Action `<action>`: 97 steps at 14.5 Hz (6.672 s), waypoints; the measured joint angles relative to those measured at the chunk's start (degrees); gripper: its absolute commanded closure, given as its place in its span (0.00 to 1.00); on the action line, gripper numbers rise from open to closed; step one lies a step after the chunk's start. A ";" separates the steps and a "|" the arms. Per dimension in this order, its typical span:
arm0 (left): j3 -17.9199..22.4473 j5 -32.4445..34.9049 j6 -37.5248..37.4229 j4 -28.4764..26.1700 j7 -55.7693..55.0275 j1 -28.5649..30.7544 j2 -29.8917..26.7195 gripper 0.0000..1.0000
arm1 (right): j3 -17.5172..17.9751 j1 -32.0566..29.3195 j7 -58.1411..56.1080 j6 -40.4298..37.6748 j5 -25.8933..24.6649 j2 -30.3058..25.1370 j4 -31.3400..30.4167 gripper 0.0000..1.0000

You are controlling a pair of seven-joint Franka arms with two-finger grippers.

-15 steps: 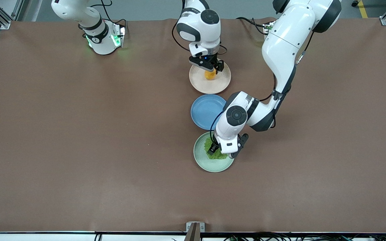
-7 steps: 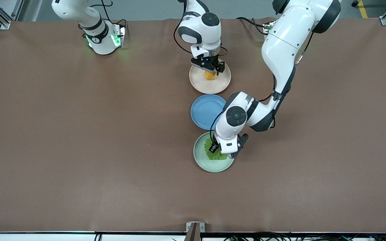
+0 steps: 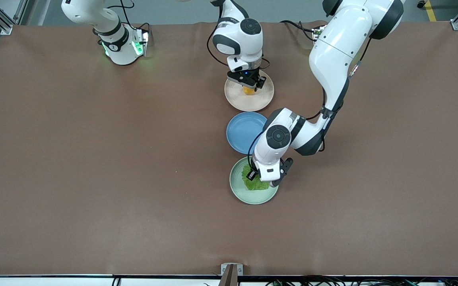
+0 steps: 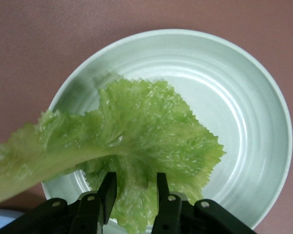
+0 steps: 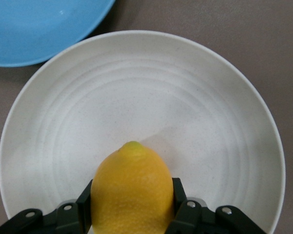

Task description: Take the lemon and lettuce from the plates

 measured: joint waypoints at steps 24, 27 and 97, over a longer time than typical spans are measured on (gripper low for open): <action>0.10 0.00 -21.39 -4.44 12.60 12.10 -21.46 1.00 | -1.88 -63.97 -96.90 -9.42 -0.06 -22.65 -20.14 0.99; 0.00 0.00 -21.38 -14.09 20.35 15.92 -26.87 0.99 | -1.71 -65.10 -98.70 0.52 -0.04 -19.32 -24.93 0.99; -0.50 -1.12 -49.78 -6.40 88.33 35.72 -50.47 0.00 | 1.94 -73.37 -100.76 -54.33 -0.68 -35.19 10.56 0.00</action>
